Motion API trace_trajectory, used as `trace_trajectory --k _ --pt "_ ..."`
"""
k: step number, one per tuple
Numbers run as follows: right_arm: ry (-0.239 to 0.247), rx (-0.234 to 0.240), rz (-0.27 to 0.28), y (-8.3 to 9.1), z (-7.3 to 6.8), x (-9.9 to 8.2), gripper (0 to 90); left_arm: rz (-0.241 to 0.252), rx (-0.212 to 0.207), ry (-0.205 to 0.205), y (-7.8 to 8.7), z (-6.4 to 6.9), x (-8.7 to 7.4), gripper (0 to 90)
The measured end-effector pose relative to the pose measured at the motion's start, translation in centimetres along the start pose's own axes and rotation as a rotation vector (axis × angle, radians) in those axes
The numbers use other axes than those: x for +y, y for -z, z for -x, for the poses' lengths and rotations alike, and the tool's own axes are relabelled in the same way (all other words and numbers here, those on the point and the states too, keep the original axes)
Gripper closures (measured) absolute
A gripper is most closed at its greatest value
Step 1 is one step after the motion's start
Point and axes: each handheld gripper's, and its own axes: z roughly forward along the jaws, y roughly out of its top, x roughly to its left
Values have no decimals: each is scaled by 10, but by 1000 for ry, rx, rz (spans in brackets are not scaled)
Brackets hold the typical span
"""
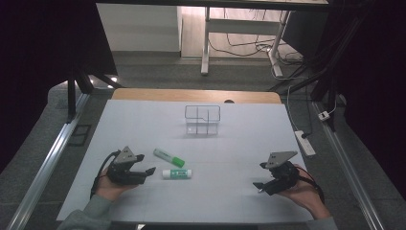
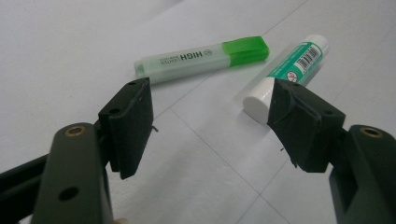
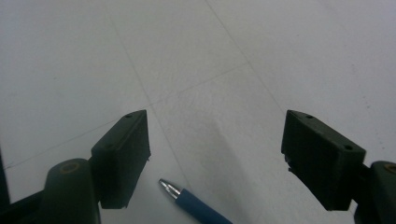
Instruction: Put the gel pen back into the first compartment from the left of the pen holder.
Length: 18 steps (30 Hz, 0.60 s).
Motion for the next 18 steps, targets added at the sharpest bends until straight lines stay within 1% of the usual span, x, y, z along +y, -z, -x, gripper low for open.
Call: trace_trajectory --k 1,4,5,7,8,11,14,17,18 --pt "0 0 0 0 0 0 249 1 1 0 0 0 0 308" --pt "27 -8 -21 2 -2 1 242 0 2 0 0 0 0 308" --pt "25 0 -33 1 -1 1 242 -1 2 0 0 0 0 308" --pt "26 4 -40 1 -1 1 244 -1 1 1 0 0 -1 308" --pt "35 12 -49 1 -2 1 249 -2 1 1 0 0 -1 308" --pt "42 17 -57 0 -3 1 253 -6 1 0 -1 0 -1 308" --pt "69 26 -72 -1 -5 0 258 -10 2 3 -2 -1 -1 308" --pt "89 18 -87 0 -6 -1 259 -11 1 1 -2 -1 -2 308" --pt "97 9 -89 1 -7 -1 258 -12 0 1 -3 -2 -2 308"
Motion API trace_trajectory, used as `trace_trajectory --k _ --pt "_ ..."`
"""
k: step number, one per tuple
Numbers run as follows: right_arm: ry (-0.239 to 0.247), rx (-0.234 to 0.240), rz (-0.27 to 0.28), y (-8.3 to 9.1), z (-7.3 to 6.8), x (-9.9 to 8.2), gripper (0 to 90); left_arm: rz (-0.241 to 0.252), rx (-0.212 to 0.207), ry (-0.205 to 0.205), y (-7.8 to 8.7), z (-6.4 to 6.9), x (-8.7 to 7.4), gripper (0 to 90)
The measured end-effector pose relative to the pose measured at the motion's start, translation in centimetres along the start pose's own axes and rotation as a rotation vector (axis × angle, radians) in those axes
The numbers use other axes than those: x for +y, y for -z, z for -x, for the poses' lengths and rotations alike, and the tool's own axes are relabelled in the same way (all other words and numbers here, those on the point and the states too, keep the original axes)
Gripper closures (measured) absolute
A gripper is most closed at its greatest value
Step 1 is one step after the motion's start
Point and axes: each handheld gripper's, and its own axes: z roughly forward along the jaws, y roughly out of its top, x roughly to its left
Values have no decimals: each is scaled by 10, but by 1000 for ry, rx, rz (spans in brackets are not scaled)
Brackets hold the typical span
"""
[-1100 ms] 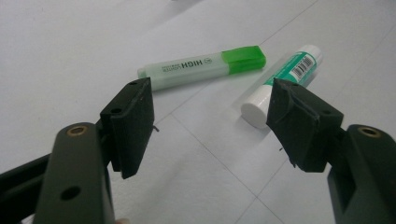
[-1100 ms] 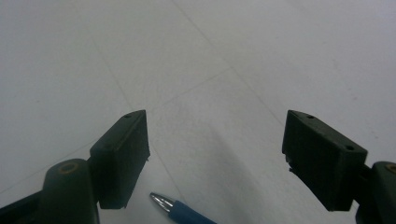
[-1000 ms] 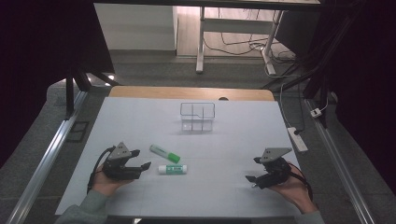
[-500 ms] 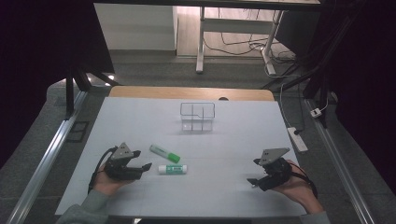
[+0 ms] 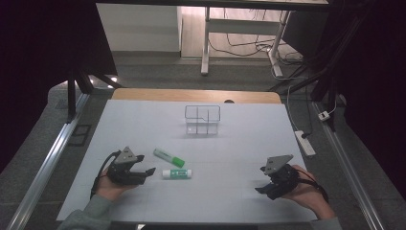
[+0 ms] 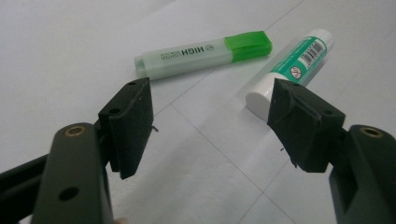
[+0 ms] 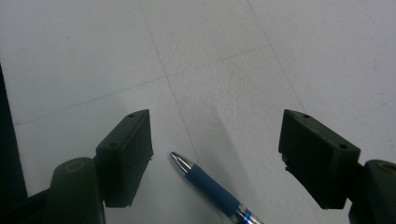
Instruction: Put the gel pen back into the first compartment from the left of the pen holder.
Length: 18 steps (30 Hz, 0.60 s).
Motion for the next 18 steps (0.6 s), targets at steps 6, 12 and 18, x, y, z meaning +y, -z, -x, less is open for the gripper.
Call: trace_trajectory --k 6,12,18 --pt "44 7 -34 -2 -4 -2 268 -2 -1 1 0 -1 -1 308" --pt "58 40 -93 -6 -5 -4 285 -1 0 -1 0 -1 -1 308" --pt "62 49 -123 -6 -3 -8 299 -2 1 1 0 -1 -1 307"
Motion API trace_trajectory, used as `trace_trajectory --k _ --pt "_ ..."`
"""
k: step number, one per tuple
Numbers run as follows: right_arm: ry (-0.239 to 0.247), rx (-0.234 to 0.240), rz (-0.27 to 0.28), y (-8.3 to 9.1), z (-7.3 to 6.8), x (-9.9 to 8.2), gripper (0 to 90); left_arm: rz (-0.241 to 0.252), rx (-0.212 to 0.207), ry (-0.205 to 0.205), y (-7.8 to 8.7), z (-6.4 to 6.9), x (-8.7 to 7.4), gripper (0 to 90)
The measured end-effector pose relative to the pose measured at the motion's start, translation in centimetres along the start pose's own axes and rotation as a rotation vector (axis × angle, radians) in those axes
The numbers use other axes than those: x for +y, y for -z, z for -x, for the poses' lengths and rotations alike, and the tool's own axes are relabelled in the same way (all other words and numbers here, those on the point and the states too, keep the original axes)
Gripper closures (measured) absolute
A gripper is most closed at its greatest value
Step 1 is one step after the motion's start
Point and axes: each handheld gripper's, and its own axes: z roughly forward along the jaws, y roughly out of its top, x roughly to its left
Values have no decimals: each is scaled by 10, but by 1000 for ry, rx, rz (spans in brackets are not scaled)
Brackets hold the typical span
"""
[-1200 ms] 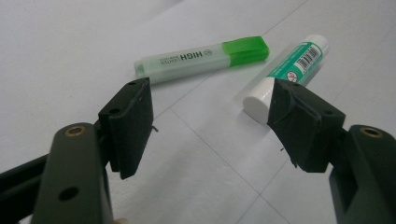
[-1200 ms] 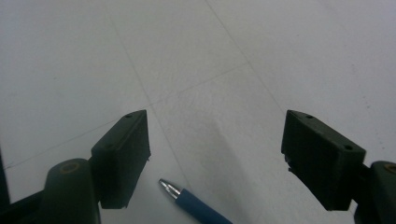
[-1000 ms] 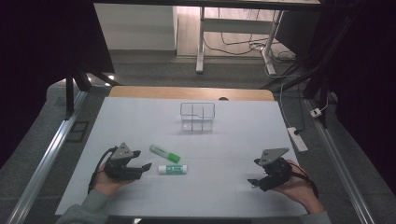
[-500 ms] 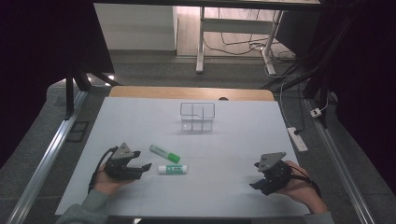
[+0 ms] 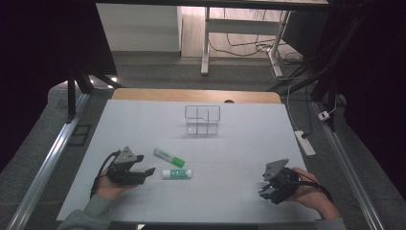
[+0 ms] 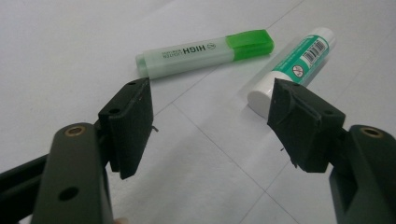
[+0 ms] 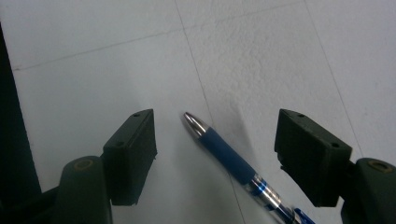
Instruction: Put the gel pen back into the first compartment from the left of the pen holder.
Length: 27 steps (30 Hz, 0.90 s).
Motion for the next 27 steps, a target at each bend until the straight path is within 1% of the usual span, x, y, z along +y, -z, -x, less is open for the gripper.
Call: trace_trajectory --k 3,8,9,14,18,19,20,21,22,24,27 --pt "4 -9 -14 -1 1 -2 309 0 0 1 0 0 0 307" --pt "5 -9 -36 -5 3 -4 343 -1 0 1 0 0 0 307" --pt "5 -5 -45 -7 3 -4 362 -1 0 1 0 0 0 307" --pt "3 -10 -66 -8 4 -5 390 -3 0 0 0 0 0 307" --pt "10 -14 -83 -9 5 -6 440 -4 0 -2 -1 0 0 307" --pt "17 -16 -92 -10 6 -7 458 -4 0 -1 -1 0 0 307" --pt "17 -10 -95 -11 6 -7 474 -4 0 -2 -1 0 0 307" --pt "15 17 -88 -11 8 -8 517 -5 0 -2 -1 1 0 307" --pt "15 17 -88 -11 8 -8 517 -5 0 -3 -1 1 0 307" --pt "10 43 -81 -11 9 -9 564 -7 0 -6 -1 1 0 307" --pt "13 61 -74 -11 11 -11 625 -7 1 -6 -1 1 0 307"
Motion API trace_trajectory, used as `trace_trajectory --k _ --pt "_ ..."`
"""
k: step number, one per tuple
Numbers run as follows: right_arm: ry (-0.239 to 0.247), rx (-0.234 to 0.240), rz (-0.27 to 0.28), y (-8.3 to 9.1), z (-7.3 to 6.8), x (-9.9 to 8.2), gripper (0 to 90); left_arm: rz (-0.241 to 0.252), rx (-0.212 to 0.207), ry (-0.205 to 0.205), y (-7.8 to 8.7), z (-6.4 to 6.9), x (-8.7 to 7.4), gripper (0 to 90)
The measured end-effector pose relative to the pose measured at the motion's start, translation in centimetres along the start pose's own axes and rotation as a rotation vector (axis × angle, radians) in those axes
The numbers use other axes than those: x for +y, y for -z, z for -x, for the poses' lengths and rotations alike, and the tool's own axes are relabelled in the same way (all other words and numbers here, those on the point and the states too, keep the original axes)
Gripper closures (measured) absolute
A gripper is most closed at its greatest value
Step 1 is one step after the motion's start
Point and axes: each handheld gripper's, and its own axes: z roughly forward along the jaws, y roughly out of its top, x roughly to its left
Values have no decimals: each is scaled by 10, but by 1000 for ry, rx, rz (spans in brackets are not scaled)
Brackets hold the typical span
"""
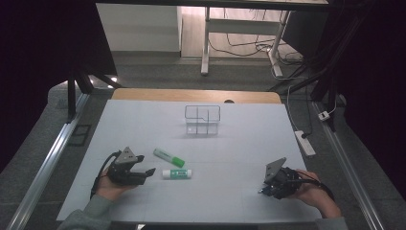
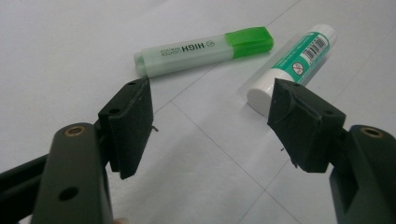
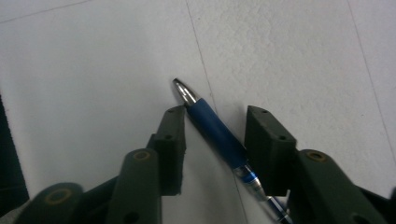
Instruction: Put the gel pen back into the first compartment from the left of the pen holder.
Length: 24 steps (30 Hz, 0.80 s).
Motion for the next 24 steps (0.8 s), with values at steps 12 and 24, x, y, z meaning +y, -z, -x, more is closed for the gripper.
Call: trace_trajectory --k 12,24 --pt "10 -6 -1 2 -5 2 801 3 1 0 0 -1 0 307" --pt "-72 -63 172 25 -1 10 802 3 0 -1 1 0 0 307"
